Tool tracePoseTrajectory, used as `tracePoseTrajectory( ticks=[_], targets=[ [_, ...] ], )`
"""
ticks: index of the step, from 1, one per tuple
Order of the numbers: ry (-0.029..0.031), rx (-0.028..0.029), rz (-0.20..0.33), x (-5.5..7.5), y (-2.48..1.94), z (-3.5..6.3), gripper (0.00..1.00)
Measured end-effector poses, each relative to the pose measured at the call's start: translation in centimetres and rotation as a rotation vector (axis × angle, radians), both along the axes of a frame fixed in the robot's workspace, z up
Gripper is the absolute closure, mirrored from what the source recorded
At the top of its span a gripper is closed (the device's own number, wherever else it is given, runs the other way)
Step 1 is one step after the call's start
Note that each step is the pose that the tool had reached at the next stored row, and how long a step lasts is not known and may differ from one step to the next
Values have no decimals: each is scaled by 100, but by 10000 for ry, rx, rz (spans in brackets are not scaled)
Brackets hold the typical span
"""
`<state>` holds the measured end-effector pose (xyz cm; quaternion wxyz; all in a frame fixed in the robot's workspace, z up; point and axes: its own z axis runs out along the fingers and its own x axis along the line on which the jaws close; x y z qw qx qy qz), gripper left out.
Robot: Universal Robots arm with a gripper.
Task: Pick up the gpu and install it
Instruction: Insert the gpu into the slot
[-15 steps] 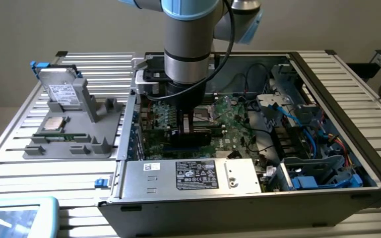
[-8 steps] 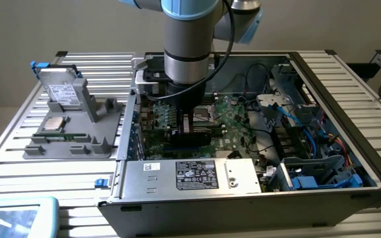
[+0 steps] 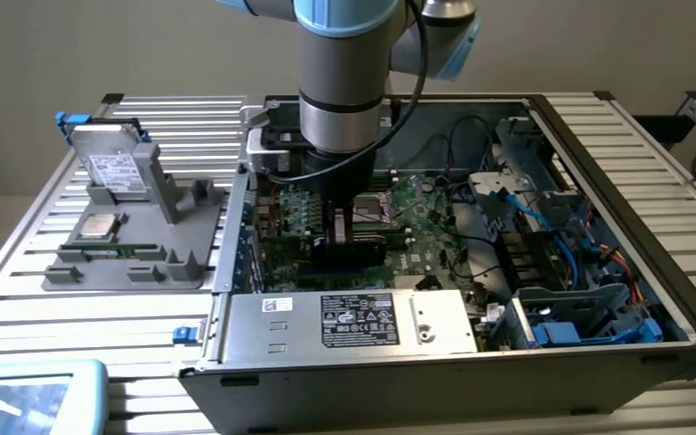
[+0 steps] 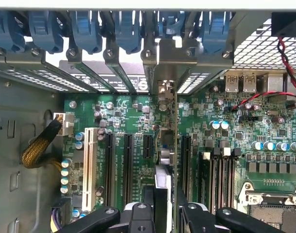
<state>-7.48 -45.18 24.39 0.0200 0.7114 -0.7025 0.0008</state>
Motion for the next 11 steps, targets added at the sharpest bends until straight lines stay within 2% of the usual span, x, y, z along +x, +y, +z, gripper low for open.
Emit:
tracePoseTrajectory(
  ticks=[11],
  targets=[
    [-55,-2,13,-18,-2,-3,73]
  ],
)
